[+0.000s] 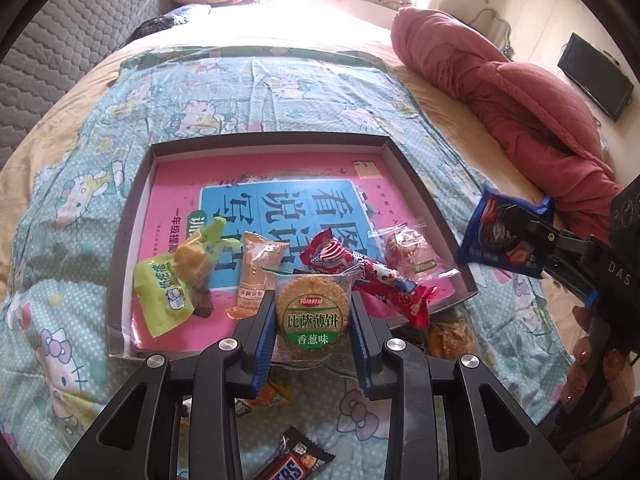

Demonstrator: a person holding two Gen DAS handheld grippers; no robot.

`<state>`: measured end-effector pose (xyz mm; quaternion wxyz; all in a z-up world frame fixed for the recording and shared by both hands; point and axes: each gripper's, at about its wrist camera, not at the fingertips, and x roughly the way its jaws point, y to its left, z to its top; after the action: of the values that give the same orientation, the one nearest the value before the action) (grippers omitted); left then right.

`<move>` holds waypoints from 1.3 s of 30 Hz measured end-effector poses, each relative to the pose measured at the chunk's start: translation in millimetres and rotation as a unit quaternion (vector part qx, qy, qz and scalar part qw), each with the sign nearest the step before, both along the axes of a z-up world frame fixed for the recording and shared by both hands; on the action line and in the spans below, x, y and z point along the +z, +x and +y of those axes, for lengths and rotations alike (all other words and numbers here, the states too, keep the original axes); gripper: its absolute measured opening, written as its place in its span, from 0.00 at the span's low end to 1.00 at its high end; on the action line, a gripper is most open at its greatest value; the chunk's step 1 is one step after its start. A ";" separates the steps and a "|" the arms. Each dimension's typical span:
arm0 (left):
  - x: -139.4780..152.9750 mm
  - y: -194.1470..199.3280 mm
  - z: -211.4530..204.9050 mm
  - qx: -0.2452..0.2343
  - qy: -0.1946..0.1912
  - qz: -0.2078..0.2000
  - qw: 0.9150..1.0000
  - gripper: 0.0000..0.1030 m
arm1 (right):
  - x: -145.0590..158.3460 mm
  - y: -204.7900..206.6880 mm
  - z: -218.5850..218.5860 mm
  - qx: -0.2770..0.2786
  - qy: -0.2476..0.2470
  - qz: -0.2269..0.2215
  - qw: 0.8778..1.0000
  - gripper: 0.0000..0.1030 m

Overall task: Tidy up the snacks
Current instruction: 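Carry the blue packet over the box with the right tool while the left carries the cracker packet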

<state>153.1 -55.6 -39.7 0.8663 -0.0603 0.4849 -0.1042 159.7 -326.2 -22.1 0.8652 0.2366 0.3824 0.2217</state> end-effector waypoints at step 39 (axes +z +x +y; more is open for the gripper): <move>-44.6 37.4 -18.3 -0.007 0.023 0.027 0.999 0.34 | -42.9 26.2 38.3 0.041 -0.009 0.059 0.997 0.26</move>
<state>190.5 -73.9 -84.3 0.8530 -0.0395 0.5111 -0.0977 185.9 -287.9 -65.0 0.8334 0.2253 0.4442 0.2394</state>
